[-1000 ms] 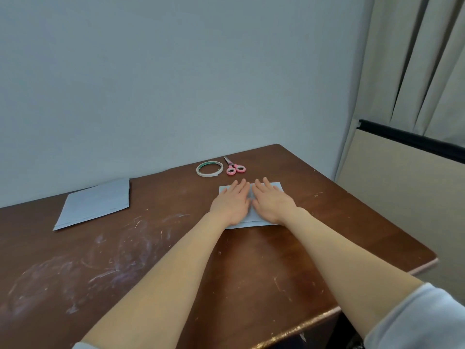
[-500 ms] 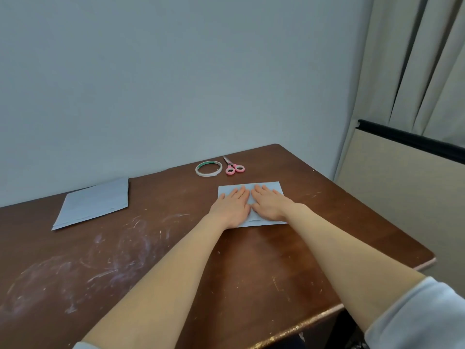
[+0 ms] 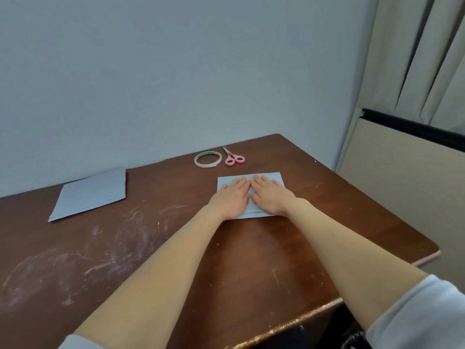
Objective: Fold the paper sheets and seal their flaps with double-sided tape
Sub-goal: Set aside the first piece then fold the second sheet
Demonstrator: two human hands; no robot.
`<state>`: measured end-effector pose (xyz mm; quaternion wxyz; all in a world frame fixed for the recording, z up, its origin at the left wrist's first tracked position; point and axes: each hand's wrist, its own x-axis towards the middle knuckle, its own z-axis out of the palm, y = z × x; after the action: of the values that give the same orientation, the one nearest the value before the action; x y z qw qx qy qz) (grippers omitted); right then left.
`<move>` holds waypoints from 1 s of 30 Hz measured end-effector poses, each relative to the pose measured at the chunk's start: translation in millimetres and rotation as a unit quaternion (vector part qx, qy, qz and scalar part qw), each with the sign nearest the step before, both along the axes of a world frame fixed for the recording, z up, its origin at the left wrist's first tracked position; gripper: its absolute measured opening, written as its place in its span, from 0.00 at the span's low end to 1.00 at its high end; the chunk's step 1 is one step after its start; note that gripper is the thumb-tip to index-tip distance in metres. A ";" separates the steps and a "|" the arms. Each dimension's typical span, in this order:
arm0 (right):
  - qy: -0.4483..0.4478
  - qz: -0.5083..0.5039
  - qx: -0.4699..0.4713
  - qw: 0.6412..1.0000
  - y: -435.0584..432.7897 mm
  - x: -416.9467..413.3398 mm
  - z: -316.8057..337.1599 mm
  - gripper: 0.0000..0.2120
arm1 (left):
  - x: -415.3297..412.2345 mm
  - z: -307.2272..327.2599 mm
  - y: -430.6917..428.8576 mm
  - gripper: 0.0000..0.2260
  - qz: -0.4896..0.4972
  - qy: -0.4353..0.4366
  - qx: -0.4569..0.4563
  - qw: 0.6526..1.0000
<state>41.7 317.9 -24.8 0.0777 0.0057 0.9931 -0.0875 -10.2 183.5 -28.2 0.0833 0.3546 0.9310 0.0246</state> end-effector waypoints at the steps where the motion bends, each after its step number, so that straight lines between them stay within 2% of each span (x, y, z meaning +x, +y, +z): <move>1: -0.001 -0.002 -0.006 1.000 -0.3 0.0 -0.5 0.26 | 0.2 0.1 -0.1 0.23 0.001 -0.002 0.000 1.000; 4: 0.010 -0.018 -0.069 0.997 1.2 1.8 -0.7 0.25 | 2.9 1.6 -0.6 0.22 0.005 -0.025 0.023 0.999; 6: 0.066 -0.058 -0.152 0.984 5.8 6.2 6.9 0.23 | 5.7 7.9 -6.5 0.21 0.028 -0.031 0.087 0.995; 8: 0.130 -0.081 -0.184 0.971 11.0 11.0 16.7 0.21 | 7.6 14.0 -15.7 0.20 0.042 0.005 0.155 0.987; 10: 0.152 -0.079 -0.172 0.970 13.4 18.3 21.8 0.18 | 12.1 18.5 -25.3 0.17 0.029 0.043 0.175 0.983; 13: 0.121 -0.067 -0.142 0.980 13.0 30.0 19.7 0.17 | 23.0 20.5 -35.4 0.17 -0.012 0.050 0.121 0.991; 16: 0.089 -0.051 -0.124 0.987 9.7 43.2 17.3 0.19 | 32.2 21.1 -42.8 0.21 -0.036 0.050 0.064 0.996; 22: 0.078 -0.042 -0.104 0.991 6.6 52.7 14.7 0.27 | 39.3 19.1 -45.6 0.19 -0.045 0.108 0.046 0.992; 26: 0.069 -0.043 -0.093 0.992 6.9 49.7 17.8 0.29 | 40.6 16.5 -42.3 0.16 -0.016 0.117 0.091 0.989; 30: 0.057 -0.044 -0.103 0.992 8.8 48.8 20.7 0.29 | 34.1 12.9 -41.9 0.12 0.055 0.080 0.177 0.979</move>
<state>90.5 326.7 -4.1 0.0171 0.0364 0.9804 -0.1931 23.9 141.6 -15.3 -0.0575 0.3125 0.9337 0.1653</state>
